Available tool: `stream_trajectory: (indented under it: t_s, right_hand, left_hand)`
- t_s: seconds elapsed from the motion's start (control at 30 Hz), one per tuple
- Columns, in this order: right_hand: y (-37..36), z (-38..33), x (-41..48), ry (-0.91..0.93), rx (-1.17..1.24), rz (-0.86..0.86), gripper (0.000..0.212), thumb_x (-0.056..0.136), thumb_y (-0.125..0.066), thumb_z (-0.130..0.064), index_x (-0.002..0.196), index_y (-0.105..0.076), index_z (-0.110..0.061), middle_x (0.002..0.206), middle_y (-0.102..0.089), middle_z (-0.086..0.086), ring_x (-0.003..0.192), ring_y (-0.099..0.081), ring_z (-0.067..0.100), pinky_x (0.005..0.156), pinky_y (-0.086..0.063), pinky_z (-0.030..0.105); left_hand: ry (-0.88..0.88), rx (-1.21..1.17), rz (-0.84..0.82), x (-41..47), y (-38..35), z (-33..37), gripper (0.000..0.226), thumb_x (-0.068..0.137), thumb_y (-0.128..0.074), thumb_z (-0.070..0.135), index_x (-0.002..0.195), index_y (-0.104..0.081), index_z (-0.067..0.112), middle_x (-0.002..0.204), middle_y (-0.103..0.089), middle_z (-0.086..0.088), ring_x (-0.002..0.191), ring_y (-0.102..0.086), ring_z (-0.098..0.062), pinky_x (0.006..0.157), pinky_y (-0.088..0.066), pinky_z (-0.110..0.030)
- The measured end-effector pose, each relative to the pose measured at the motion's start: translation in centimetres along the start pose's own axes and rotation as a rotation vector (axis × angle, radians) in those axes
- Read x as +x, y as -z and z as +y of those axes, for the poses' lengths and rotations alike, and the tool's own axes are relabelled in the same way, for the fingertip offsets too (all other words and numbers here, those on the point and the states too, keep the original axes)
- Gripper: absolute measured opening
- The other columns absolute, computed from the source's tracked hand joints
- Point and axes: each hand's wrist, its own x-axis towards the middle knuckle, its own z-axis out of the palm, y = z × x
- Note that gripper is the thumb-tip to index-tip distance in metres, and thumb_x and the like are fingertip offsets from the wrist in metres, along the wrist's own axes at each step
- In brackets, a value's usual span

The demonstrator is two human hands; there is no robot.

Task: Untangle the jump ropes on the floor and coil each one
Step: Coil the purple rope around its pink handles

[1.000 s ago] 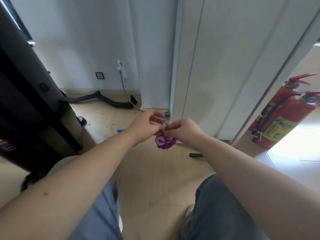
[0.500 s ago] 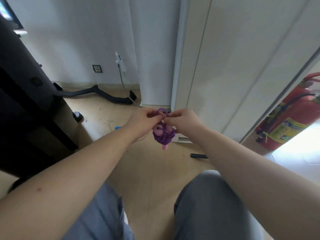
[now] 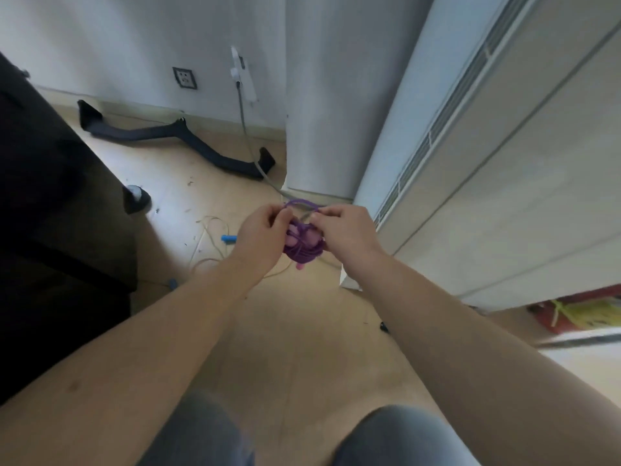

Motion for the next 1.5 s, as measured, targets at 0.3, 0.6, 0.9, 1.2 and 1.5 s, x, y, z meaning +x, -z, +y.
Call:
stream_trajectory:
  t_s: [0.3, 0.6, 0.9, 1.2, 1.5]
  right_hand:
    - [5.9, -20.0, -2.0, -0.015, -0.045, -0.116, 0.006, 0.087, -0.071, -0.028, 0.083, -0.071, -0.024, 0.086, -0.074, 0.003, 0.086, -0.073, 0.025, 0.08, -0.061, 0.05]
    - [14.2, -42.3, -8.1, 0.164, -0.104, -0.129, 0.007, 0.09, -0.07, -0.029, 0.092, -0.074, -0.024, 0.094, -0.075, -0.005, 0.093, -0.069, 0.015, 0.09, -0.054, 0.035]
    - [13.1, -56.7, -8.5, 0.29, -0.078, -0.207, 0.012, 0.089, -0.068, -0.029, 0.095, -0.075, -0.021, 0.092, -0.075, -0.005, 0.091, -0.07, 0.016, 0.092, -0.056, 0.042]
    - [5.8, -67.9, -3.8, 0.422, -0.123, -0.222, 0.021, 0.096, -0.064, -0.031, 0.111, -0.072, -0.018, 0.101, -0.072, -0.004, 0.096, -0.068, 0.016, 0.09, -0.057, 0.035]
    - [-1.0, -75.9, 2.7, 0.469, -0.141, -0.158, 0.021, 0.094, -0.065, -0.029, 0.109, -0.074, -0.017, 0.101, -0.073, -0.002, 0.097, -0.067, 0.018, 0.087, -0.055, 0.033]
  left_hand:
    - [0.028, 0.082, 0.017, -1.1, 8.5, 19.9, 0.02, 0.103, -0.051, 0.034, 0.113, -0.066, 0.024, 0.093, -0.07, 0.006, 0.08, -0.066, -0.006, 0.053, -0.046, -0.01]
    - [-0.001, 0.046, 0.082, -6.2, 15.9, 43.0, 0.016, 0.1, -0.056, 0.028, 0.094, -0.071, 0.029, 0.077, -0.073, 0.007, 0.065, -0.067, -0.004, 0.063, -0.051, -0.019]
    - [-0.016, -0.103, 0.191, -5.7, 24.9, 53.7, 0.02, 0.101, -0.056, 0.024, 0.116, -0.069, 0.023, 0.088, -0.075, 0.0, 0.075, -0.071, -0.014, 0.077, -0.063, -0.034]
    - [-0.093, -0.054, 0.157, 3.2, 36.2, 57.0, 0.026, 0.096, -0.063, 0.023, 0.121, -0.068, 0.023, 0.1, -0.075, 0.005, 0.092, -0.072, -0.015, 0.089, -0.06, -0.039]
    - [-0.151, -0.094, 0.171, 12.1, 43.4, 60.1, 0.021, 0.101, -0.053, 0.01, 0.116, -0.067, 0.01, 0.088, -0.069, -0.006, 0.071, -0.064, -0.011, 0.064, -0.056, -0.016]
